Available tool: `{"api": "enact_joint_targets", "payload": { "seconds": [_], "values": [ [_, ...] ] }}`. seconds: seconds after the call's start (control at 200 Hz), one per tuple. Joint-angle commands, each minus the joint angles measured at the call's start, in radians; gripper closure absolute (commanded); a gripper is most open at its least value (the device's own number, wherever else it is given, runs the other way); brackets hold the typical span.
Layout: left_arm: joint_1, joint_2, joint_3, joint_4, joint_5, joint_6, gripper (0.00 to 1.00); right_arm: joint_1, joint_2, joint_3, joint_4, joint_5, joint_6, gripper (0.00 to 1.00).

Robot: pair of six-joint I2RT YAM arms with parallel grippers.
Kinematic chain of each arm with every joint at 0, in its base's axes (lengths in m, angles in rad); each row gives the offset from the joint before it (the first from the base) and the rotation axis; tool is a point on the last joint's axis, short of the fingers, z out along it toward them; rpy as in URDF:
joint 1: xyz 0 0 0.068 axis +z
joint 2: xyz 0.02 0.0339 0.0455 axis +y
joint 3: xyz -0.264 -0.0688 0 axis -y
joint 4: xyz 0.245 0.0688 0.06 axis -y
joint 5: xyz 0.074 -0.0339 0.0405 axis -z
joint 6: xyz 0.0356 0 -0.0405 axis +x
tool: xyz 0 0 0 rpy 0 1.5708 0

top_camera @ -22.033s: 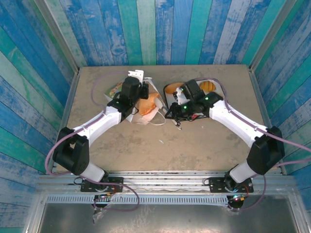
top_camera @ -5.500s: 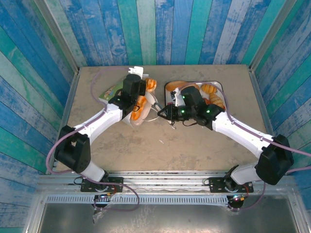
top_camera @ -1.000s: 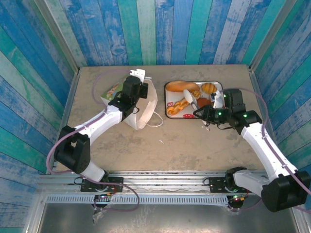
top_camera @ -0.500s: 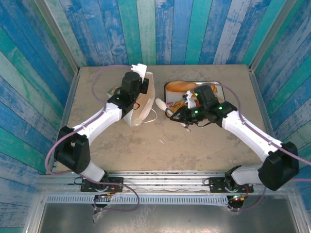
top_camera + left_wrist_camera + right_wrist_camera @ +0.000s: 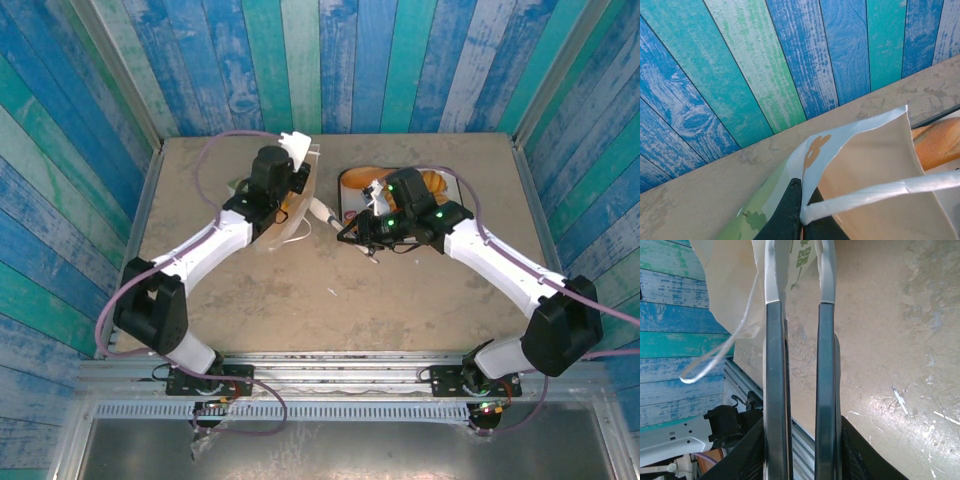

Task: Take the fake bread out of the paper bag

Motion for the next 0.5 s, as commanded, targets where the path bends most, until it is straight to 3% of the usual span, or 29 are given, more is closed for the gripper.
{"api": "enact_joint_targets", "payload": {
  "seconds": [0.0,0.311,0.496],
  "values": [
    [0.0,0.041,0.044,0.015,-0.001,0.034,1.0,0.003,-0.039,0.019,-0.033,0.025,-0.018,0.65],
    [0.0,0.042,0.064,-0.012,-0.019,0.059,1.0,-0.045,-0.164,-0.093,-0.088,0.065,-0.012,0.65],
    [-0.001,0.001,0.037,-0.016,0.012,0.055,1.0,-0.056,-0.256,-0.038,-0.186,0.129,-0.046,0.65]
  ]
}}
